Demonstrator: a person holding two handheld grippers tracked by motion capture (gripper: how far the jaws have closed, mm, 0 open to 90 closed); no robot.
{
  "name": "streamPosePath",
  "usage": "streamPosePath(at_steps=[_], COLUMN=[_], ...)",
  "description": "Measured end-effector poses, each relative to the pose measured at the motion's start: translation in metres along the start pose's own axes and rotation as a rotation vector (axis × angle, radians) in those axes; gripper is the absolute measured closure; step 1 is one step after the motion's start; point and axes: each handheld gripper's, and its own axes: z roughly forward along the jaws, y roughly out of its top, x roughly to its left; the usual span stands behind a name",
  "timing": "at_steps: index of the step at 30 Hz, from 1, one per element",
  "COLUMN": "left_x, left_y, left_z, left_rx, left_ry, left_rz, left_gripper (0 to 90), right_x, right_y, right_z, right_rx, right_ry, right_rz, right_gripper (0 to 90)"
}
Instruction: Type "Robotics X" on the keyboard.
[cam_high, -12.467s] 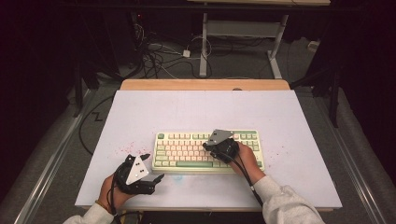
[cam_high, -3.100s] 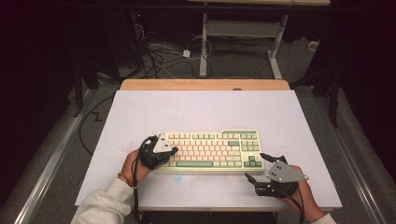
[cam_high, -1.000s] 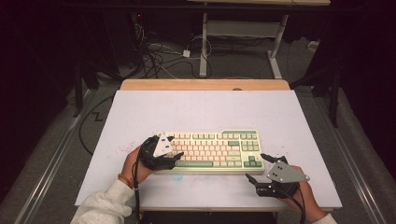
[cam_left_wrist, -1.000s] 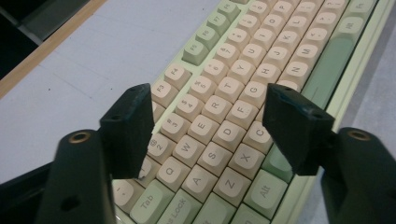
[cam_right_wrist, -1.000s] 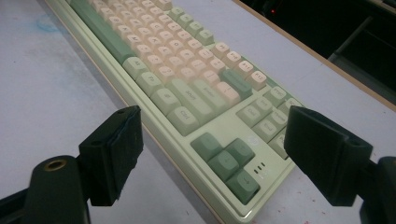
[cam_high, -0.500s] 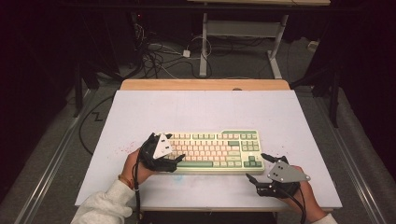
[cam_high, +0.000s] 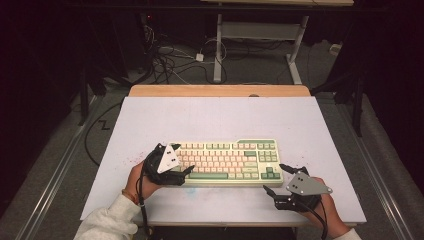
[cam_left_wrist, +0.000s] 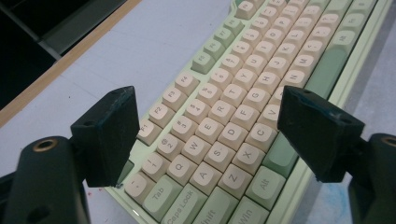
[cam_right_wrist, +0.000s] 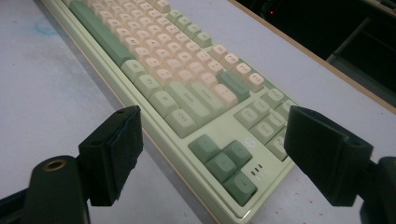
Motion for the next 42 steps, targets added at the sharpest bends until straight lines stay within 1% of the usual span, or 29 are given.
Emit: streamPosePath(at_steps=[2, 3, 6, 9, 11, 13, 15, 17, 19, 21, 26, 28, 29, 31, 33, 34, 36, 37, 39, 40, 41, 42], left_x=[0.000, 0.000, 0.001, 0.002, 0.001, 0.002, 0.001, 0.000, -0.002, -0.003, -0.004, -0.005, -0.006, -0.007, -0.008, -0.009, -0.010, -0.010, -0.012, -0.012, -0.013, -0.014], left_y=[0.000, -0.001, -0.003, -0.008, -0.011, -0.012, -0.013, -0.013, -0.014, -0.015, -0.015, -0.015, -0.015, -0.015, -0.015, -0.015, -0.015, -0.016, -0.017, -0.018, -0.018, -0.019], left_z=[-0.002, -0.003, -0.007, -0.012, -0.014, -0.015, -0.015, -0.016, -0.015, -0.016, -0.015, -0.015, -0.015, -0.015, -0.015, -0.015, -0.015, -0.015, -0.014, -0.014, -0.013, -0.013], left_rx=[-0.001, -0.005, -0.009, -0.016, -0.016, -0.017, -0.024, -0.034, -0.035, -0.044, -0.045, -0.048, -0.041, -0.038, -0.031, -0.030, -0.028, -0.021, -0.016, -0.008, -0.005, -0.005], left_ry=[0.004, -0.001, 0.002, 0.002, 0.005, 0.007, 0.001, 0.010, 0.001, 0.010, -0.003, -0.014, -0.035, -0.050, -0.063, -0.069, -0.077, -0.083, -0.104, -0.112, -0.114, -0.118], left_rz=[0.004, 0.001, -0.005, -0.016, -0.013, -0.005, -0.012, -0.004, -0.009, -0.007, -0.014, -0.017, -0.024, -0.021, -0.019, -0.019, -0.015, -0.014, -0.022, -0.018, -0.014, -0.018], left_gripper=[20.5, 21.3, 21.6, 21.5, 21.5, 21.5, 21.5, 21.5, 21.4, 21.4, 22.5, 26.0, 29.6, 34.8, 45.0, 46.9, 55.7, 57.7, 65.6, 69.4, 71.9, 74.5], right_x=[0.000, 0.000, 0.000, 0.000, 0.000, 0.000, 0.000, 0.000, 0.000, 0.000, 0.002, 0.002, 0.002, 0.002, 0.001, 0.001, 0.001, 0.001, 0.002, 0.002, 0.002, 0.002], right_y=[0.000, 0.000, 0.000, 0.000, 0.000, 0.000, 0.001, 0.003, 0.004, 0.005, 0.006, 0.006, 0.006, 0.006, 0.005, 0.005, 0.005, 0.005, 0.005, 0.005, 0.005, 0.005], right_z=[0.000, 0.000, 0.000, 0.001, 0.001, 0.001, 0.002, 0.003, 0.004, 0.005, 0.007, 0.007, 0.007, 0.006, 0.005, 0.005, 0.005, 0.005, 0.005, 0.005, 0.005, 0.005], right_rx=[0.003, 0.003, 0.003, 0.003, 0.004, 0.004, 0.004, 0.001, -0.002, -0.004, 0.000, 0.001, 0.000, -0.001, -0.003, -0.004, -0.004, -0.003, 0.000, 0.000, 0.000, 0.001], right_ry=[-0.001, -0.001, -0.001, 0.000, 0.002, 0.002, 0.001, 0.000, 0.002, 0.006, 0.013, 0.012, 0.013, 0.010, 0.008, 0.008, 0.009, 0.009, 0.010, 0.011, 0.012, 0.013], right_rz=[0.001, 0.001, 0.002, 0.004, 0.001, 0.000, 0.001, -0.001, -0.001, -0.002, -0.010, -0.009, -0.007, -0.007, -0.003, -0.003, -0.003, -0.004, -0.006, -0.006, -0.005, -0.005], right_gripper=[20.4, 20.3, 20.3, 20.2, 20.2, 20.2, 20.2, 20.2, 20.2, 20.2, 20.1, 20.1, 20.1, 20.1, 20.1, 20.1, 20.1, 20.1, 20.1, 20.1, 20.1, 20.1])
